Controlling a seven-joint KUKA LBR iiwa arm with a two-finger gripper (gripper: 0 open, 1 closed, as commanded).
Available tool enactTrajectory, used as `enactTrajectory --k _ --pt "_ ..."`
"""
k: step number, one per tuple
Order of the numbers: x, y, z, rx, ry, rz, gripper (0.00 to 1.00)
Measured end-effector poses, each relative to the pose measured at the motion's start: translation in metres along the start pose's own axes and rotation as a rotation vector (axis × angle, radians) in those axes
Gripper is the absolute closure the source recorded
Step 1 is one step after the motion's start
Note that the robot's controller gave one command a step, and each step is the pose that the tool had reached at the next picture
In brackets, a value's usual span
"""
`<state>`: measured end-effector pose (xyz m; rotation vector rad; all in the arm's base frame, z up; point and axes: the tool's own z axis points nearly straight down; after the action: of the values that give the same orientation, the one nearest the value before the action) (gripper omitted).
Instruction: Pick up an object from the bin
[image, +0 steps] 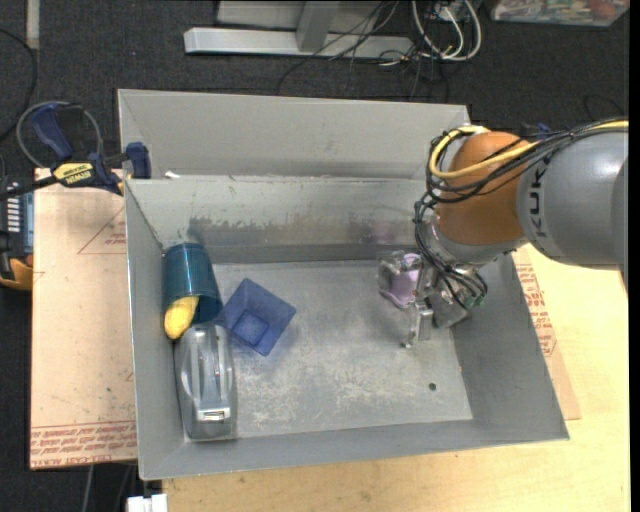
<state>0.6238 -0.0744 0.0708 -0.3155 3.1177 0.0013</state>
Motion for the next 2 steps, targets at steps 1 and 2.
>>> enactTrajectory --k 1,2 --pt "-0.011 -0.015 -0.049 -0.003 -0.001 0.12 0.0" --pt "-0.014 -0.049 -0.029 -0.003 0.008 0.076 0.0"
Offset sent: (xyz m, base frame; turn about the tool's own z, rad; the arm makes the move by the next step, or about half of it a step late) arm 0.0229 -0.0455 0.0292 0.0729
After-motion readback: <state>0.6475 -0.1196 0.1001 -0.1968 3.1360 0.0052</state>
